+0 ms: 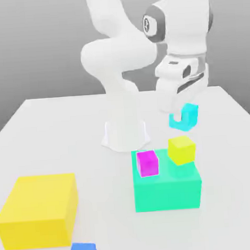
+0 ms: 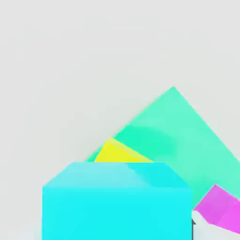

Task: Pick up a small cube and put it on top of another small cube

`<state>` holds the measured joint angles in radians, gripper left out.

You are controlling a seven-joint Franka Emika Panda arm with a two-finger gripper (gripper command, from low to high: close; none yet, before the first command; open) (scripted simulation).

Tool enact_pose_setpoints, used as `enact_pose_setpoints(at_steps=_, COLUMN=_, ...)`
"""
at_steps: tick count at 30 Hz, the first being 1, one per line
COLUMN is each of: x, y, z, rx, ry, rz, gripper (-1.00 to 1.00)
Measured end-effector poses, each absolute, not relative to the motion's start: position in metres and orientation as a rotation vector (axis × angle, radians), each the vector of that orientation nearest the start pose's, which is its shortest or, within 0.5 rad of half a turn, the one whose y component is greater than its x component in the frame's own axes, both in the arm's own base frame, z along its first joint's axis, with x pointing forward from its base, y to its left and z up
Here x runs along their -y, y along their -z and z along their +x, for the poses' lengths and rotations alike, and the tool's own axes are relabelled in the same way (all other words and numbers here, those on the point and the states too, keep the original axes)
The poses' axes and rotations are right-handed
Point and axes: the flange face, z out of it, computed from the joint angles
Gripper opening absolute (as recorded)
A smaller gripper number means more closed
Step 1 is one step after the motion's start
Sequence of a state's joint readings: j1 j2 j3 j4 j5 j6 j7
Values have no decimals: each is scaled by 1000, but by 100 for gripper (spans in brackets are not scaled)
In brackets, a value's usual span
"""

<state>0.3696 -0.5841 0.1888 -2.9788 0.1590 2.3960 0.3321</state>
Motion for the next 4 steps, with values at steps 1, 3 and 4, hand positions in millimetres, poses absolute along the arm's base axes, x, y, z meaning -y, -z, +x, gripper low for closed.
enact_pose_setpoints(at_steps=1, x=-151, y=-297, z=263, rx=123, ry=-3, rz=-3136, gripper=-100)
enact_pose_setpoints(at_steps=3, x=-151, y=-290, z=262, rx=123, ry=-3, rz=-3137, gripper=100)
enact_pose_setpoints(at_steps=4, x=-151, y=-290, z=262, rx=123, ry=-3, rz=-3137, gripper=100)
